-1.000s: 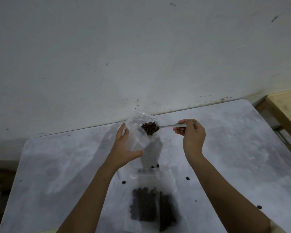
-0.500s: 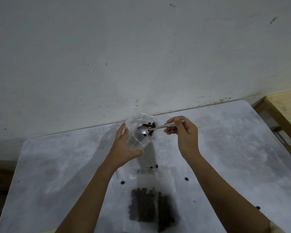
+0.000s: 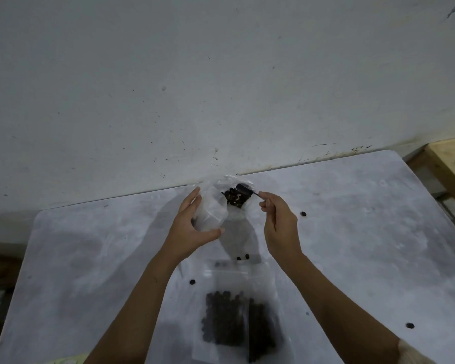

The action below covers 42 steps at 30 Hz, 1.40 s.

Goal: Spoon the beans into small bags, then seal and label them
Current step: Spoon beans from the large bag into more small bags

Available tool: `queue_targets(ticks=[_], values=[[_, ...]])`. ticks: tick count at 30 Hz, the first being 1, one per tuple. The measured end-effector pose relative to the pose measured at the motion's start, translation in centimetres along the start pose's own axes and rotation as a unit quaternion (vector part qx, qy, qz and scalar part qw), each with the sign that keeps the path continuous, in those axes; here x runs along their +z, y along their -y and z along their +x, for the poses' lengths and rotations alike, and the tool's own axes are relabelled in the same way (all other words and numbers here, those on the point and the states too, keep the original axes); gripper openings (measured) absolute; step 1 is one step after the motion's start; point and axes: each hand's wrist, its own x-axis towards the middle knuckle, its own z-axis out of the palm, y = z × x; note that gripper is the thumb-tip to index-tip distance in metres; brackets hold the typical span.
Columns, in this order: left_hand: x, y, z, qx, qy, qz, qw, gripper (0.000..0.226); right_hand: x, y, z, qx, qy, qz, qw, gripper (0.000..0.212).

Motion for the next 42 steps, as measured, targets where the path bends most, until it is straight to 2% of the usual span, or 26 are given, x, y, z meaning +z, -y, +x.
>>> queue_targets(ticks=[4,8,16,21,24,30,38,42], values=[[0.1,-0.6,-0.2,0.007,0.011,-0.03,0.999,0.085,0.6,-0.7,-0.4,0.031,-0.039,0.014,0.999,0.029],[0.3,-1.1,-0.1,0.003,0.041,-0.047,0.998,0.094,1.7,-1.1,-1.2,0.122,-0.121,0.119,0.978,0.027],[0.4,-0.8,-0.1,0.005,0.053,-0.041,0.998,0.098,3.1,-1.0,-0.6,0.29,-0.192,0.353,0.868,0.028],[0.5,-0.5,-0.2,0.005,0.046,-0.026,0.999,0.099,2.7,-0.8,0.7,0.358,-0.186,0.408,0.819,0.027],[0.8,-0.3,-0.1,0.015,0.027,0.013,0.999,0.096,2.4,-0.6,1.2,0.353,-0.181,0.414,0.819,0.027],[1.1,0.2,0.1,0.009,-0.001,0.071,0.997,0.097,0.6,0.0,1.9,0.32,-0.191,0.388,0.843,0.027],[1.3,0.4,0.2,0.019,-0.009,0.063,0.998,0.098,-2.9,2.1,2.3,0.224,-0.228,0.358,0.877,0.029],[1.2,0.5,0.1,0.026,-0.014,0.064,0.997,0.098,-3.6,3.5,2.2,0.162,-0.202,0.343,0.903,0.03]])
